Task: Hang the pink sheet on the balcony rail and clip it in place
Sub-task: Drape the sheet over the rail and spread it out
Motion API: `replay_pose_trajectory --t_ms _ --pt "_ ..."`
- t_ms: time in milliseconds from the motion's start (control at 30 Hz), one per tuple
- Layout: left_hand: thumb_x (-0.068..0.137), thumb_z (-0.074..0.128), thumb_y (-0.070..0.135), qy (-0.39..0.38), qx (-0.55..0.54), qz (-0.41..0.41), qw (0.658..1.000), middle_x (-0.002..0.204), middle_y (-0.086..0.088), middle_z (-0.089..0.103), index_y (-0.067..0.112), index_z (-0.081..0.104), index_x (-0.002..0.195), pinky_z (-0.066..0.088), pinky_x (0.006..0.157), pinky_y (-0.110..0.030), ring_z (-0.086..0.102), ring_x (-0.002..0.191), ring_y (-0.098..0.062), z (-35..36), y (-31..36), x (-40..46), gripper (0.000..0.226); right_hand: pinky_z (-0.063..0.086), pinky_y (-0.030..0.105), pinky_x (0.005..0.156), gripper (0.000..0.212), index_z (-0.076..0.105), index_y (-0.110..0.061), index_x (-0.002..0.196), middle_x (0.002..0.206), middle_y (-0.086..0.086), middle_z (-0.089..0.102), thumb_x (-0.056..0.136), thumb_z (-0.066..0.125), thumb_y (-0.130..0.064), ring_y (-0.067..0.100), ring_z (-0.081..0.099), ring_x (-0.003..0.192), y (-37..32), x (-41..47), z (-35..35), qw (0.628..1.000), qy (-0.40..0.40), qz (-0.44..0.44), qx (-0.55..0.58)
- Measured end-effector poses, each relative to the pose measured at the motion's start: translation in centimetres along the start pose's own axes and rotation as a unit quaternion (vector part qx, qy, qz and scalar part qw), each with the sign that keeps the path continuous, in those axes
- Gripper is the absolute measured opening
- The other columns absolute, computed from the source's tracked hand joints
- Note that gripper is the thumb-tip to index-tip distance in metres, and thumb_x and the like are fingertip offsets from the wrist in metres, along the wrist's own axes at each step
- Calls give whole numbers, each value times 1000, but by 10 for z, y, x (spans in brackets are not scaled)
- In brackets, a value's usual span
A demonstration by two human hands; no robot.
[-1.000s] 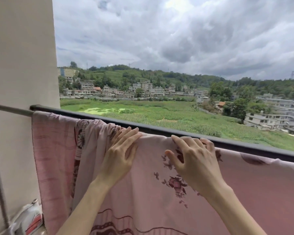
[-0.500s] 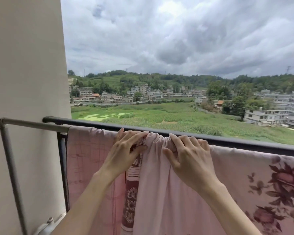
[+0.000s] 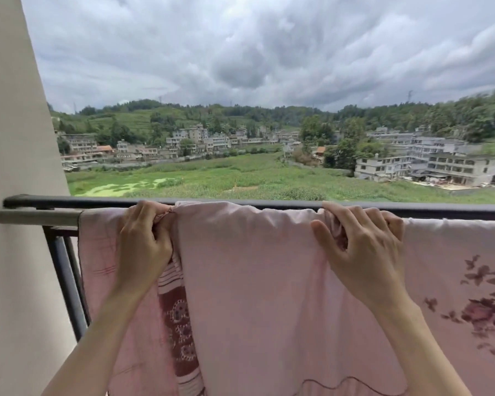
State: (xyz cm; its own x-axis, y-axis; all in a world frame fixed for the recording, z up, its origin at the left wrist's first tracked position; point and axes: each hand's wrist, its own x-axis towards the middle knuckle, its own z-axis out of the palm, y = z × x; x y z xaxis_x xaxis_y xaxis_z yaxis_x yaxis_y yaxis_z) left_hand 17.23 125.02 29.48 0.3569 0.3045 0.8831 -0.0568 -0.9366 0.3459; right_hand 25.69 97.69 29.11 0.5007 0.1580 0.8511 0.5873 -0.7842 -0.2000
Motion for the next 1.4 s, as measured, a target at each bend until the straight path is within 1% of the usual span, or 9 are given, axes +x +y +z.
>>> replay_pose_trajectory --t_ms 267,467,600,733,900,1033,1133,1233,1400 --pt "88 43 21 6 -100 -8 995 75 -5 51 12 46 85 25 68 -23 45 75 -20 -20 100 -22 10 4 47 111 55 66 -25 110 106 -6 64 86 34 -62 17 51 113 23 -24 -86 1000 1 -12 -27" --pt "89 42 25 -6 -179 -2 984 62 13 41 17 39 81 30 55 -26 42 58 -14 -17 112 -24 12 28 39 103 33 73 -18 98 94 -6 72 90 45 -32 18 65 94 -15 -17 -64 994 95 -26 45" --pt "89 58 22 -76 -186 74 977 70 17 55 19 54 83 40 64 -21 49 63 -1 -9 131 -19 7 30 35 103 39 72 -12 101 103 0 72 92 42 -34 21 64 103 -45 -17 -54 993 91 -9 68" --pt "88 47 35 -139 -212 138 957 110 10 63 17 63 111 46 95 -36 55 104 -5 -1 143 -27 33 6 35 115 62 59 -12 124 124 3 61 88 36 -57 23 46 125 -32 -24 -57 997 34 22 59" --pt "88 53 15 23 -226 -35 973 106 6 52 12 57 110 36 94 -20 48 103 -9 17 153 -53 22 0 45 116 78 45 -22 137 129 3 55 81 27 -73 23 42 128 26 -13 -71 1000 1 15 26" --pt "88 60 22 -29 -339 -278 898 102 4 52 16 43 113 42 80 -15 51 98 -12 33 177 -44 31 -3 51 115 70 46 -24 134 128 4 53 82 34 -68 26 39 129 65 -7 -65 1000 -14 10 -13" --pt "82 62 41 -128 -364 -336 859 95 8 54 11 42 108 43 77 -16 54 93 -11 59 205 -40 45 1 51 114 62 46 -21 131 129 6 52 84 37 -61 29 36 131 98 -3 -62 1000 7 22 -8" --pt "64 60 65 -238 -392 -347 818 104 -5 66 6 58 112 47 95 -40 60 103 -23 83 232 -40 76 1 51 115 60 46 -19 130 131 7 52 85 38 -58 30 35 132 125 1 -62 1000 14 27 -7" --pt "89 59 26 -179 -444 -300 825 83 2 69 23 67 78 51 84 -36 63 86 -17 108 270 -15 14 -1 57 113 63 48 -16 129 135 7 50 83 40 -58 26 35 134 167 15 -61 1000 24 16 -1"
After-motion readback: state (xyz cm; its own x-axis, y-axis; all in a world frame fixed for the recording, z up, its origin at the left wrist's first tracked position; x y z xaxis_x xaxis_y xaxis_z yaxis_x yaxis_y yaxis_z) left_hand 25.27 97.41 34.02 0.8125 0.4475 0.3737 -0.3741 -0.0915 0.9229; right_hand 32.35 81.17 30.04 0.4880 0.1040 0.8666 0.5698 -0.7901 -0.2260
